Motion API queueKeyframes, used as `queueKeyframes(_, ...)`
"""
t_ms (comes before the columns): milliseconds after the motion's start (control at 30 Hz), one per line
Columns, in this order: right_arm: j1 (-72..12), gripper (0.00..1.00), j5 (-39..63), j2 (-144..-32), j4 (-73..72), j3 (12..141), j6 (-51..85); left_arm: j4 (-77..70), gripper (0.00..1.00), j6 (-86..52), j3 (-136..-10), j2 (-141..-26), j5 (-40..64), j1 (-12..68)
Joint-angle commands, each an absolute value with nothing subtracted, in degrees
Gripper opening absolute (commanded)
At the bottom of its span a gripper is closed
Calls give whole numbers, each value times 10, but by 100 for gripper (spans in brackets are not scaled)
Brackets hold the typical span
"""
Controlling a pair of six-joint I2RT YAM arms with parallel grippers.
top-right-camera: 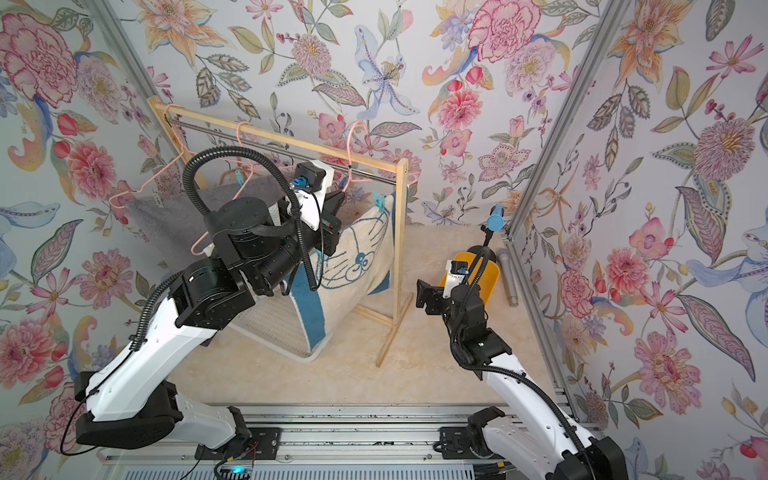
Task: Remove the clothespins securing towels to the hanger
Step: Pick up the hanger from the clothesline, then adjust the clothesline at the center of the board.
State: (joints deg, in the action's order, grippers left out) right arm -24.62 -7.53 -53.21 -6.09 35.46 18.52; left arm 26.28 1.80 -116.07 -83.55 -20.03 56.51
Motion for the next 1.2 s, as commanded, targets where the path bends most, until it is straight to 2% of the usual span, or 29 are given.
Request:
queueKeyframes(0,-266,96,-81,-484,-90,330,163,263,0,34,-1195,-817,-204,553)
queueKeyframes(267,-336,96,-58,-381,-131,233,124,289,0,37,-1217,-815,-212,537)
queueKeyframes(433,-427,97,-101,-382,-221,174,120,297,0,31,-1221,-816,-206,528)
queueKeyframes(533,-462,99,-157,-432,-290,161,137,300,0,28,-1222,-816,-208,526)
queueKeyframes(767,-462,100,-261,-567,-449,156,271,307,0,19,-1214,-805,-205,525)
queueKeyframes(1167,-407,100,-219,-751,-551,223,354,285,0,29,-1161,-766,-208,522)
